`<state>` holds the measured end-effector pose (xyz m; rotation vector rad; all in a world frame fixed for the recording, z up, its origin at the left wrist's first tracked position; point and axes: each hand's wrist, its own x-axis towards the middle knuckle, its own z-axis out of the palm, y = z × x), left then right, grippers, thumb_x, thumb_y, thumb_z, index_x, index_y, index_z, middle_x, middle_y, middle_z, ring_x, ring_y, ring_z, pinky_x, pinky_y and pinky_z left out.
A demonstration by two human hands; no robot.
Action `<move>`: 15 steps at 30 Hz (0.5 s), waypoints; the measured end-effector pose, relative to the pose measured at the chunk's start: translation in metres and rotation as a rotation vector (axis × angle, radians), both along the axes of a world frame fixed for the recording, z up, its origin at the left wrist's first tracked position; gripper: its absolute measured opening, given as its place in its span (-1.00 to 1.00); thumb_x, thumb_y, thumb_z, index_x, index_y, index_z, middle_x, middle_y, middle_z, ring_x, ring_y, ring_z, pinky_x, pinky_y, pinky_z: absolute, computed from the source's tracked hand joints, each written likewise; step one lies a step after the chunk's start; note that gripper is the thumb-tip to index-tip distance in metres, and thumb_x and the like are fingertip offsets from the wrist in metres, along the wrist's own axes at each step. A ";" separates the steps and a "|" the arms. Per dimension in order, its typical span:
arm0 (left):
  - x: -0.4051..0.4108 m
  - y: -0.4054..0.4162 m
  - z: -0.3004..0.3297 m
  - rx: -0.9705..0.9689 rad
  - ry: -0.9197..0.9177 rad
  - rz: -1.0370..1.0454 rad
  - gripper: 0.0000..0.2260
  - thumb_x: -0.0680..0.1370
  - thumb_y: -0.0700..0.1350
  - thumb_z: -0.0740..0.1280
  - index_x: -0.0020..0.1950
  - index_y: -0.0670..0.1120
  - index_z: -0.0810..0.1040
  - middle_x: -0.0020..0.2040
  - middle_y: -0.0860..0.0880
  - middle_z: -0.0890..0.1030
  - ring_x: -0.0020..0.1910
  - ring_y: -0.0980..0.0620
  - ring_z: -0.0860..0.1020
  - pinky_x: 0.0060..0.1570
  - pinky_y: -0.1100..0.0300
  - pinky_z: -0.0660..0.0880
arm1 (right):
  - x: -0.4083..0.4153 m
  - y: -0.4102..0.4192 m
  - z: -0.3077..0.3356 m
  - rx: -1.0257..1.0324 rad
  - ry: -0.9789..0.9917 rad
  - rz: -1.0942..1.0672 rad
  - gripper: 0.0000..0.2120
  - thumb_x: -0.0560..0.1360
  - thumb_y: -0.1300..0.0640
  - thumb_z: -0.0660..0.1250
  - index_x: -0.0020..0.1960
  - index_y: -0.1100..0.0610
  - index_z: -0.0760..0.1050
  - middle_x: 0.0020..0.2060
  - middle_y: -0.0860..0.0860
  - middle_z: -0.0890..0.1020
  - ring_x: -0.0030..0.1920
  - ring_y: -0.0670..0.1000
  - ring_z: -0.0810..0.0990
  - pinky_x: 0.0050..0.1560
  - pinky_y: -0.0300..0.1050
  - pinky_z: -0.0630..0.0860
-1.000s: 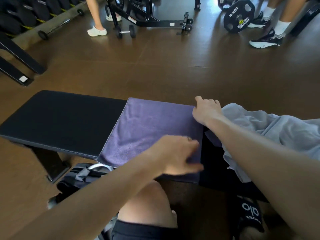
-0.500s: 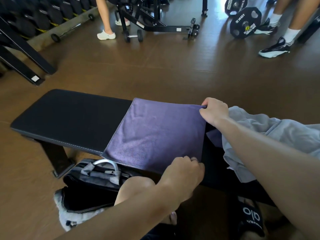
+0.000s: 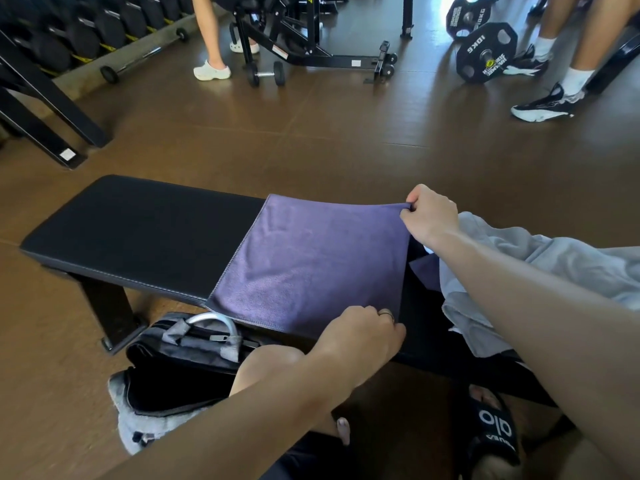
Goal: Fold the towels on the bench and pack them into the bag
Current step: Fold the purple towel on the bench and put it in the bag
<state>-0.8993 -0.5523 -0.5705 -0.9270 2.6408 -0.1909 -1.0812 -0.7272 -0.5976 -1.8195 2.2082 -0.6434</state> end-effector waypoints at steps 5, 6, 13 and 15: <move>0.010 -0.004 -0.006 0.069 0.127 0.018 -0.61 0.62 -0.18 0.34 0.44 -0.09 0.37 0.14 -0.14 0.56 -0.04 -0.10 0.61 -0.26 0.09 0.44 | 0.001 0.001 0.000 -0.077 0.018 -0.036 -0.90 0.54 0.16 0.25 0.06 0.08 0.46 -0.18 0.06 0.66 -0.07 0.20 0.57 0.17 0.04 0.42; 0.013 -0.004 -0.004 0.099 0.189 0.066 -0.65 0.63 -0.17 0.30 0.41 -0.08 0.38 0.12 -0.12 0.56 -0.05 -0.11 0.61 -0.26 0.08 0.44 | 0.001 0.001 0.001 -0.083 0.011 -0.036 -0.89 0.54 0.16 0.25 0.06 0.08 0.46 -0.17 0.06 0.66 -0.06 0.20 0.57 0.17 0.04 0.42; 0.062 -0.019 0.016 0.453 0.690 0.566 -0.84 0.60 -0.10 0.29 -0.16 -0.10 0.46 -0.30 0.00 0.57 -0.21 -0.06 0.56 -0.22 0.09 0.45 | 0.002 -0.002 0.014 -0.024 -0.303 -0.137 -0.81 0.50 0.16 0.30 0.11 0.07 0.46 -0.04 0.01 0.61 -0.04 0.10 0.53 -0.07 -0.11 0.39; 0.077 -0.021 0.022 0.525 0.791 0.678 -0.82 0.60 -0.16 0.30 -0.20 -0.15 0.50 -0.35 0.02 0.62 -0.29 0.09 0.62 -0.25 0.24 0.48 | 0.004 -0.004 0.019 -0.007 -0.393 -0.165 -0.78 0.48 0.18 0.30 0.12 0.05 0.45 -0.04 0.01 0.60 -0.08 0.11 0.59 -0.07 -0.08 0.48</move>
